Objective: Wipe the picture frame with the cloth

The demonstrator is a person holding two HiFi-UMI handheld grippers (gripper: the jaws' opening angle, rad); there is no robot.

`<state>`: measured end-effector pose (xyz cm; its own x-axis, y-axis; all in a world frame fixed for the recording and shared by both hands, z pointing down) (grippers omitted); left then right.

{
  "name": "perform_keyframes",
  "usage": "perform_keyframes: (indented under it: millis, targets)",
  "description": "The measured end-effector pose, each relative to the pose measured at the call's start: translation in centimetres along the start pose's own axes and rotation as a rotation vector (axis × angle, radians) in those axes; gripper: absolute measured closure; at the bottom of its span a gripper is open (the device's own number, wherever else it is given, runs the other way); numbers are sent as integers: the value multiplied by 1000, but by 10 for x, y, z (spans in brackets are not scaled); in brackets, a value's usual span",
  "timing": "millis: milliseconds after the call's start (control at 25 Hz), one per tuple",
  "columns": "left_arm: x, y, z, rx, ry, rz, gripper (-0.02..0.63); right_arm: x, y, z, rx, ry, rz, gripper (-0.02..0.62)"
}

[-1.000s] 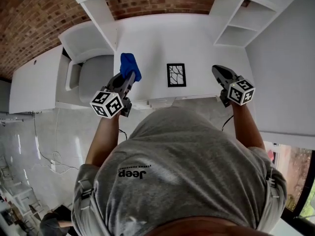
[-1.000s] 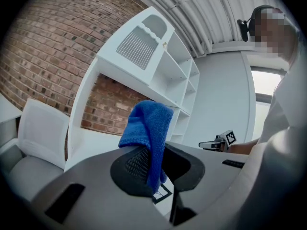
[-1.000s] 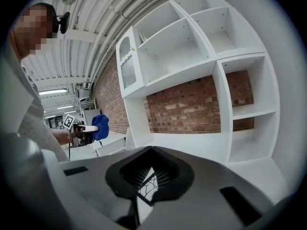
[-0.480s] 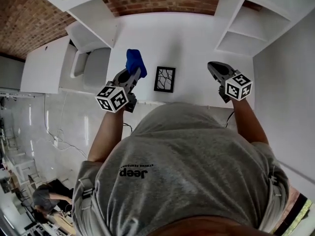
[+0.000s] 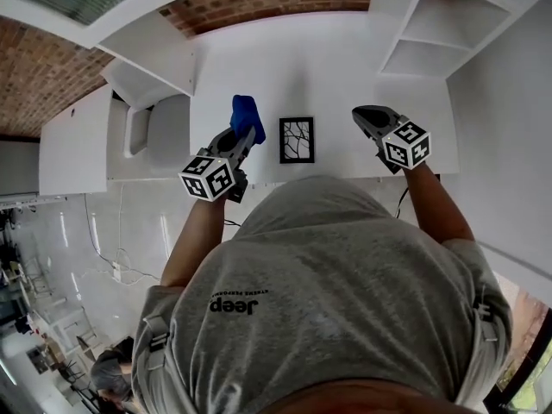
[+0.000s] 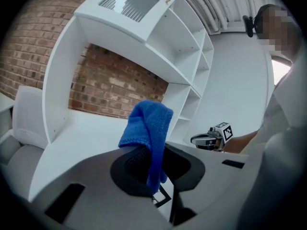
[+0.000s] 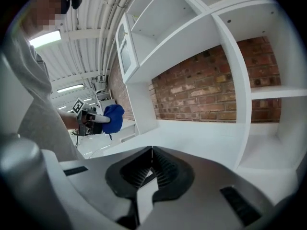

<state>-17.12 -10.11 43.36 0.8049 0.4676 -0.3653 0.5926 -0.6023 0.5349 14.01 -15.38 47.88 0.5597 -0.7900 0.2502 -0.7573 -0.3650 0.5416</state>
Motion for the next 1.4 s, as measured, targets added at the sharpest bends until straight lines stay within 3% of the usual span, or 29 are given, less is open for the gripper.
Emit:
perform_keyframes:
  millis: [320,720,840,920,1400]
  targets:
    - [-31,21,-11,-77,5,-104,551,-24,45,-12,-154,-64,-28,578]
    - [-54,53,-51,-199,-68,-103,551,-66,127,-63,-405,-313,141,574]
    - [-55,65,-64,-248,-71,-106,551,-79,147,-83,-494,-409,186,494]
    - [-55,73,-73,-278,-69,-110,551,-84,156,-93,-532,-462,195,484]
    - [-49,106,-101,-385,-30,-144,551,-85,172,-116,-597,-496,174,453]
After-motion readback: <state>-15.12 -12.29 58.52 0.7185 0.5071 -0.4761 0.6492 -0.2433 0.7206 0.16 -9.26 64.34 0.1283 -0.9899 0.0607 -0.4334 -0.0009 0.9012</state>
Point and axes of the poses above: the fingertips, and each gripper's own axes: y forward along the fingers, x to its right, z out of its top, the point moved 5 cm from there along -y, backward along the fingers, and after that the axes turned 11 degrees about -x, right-handed, at the moved point
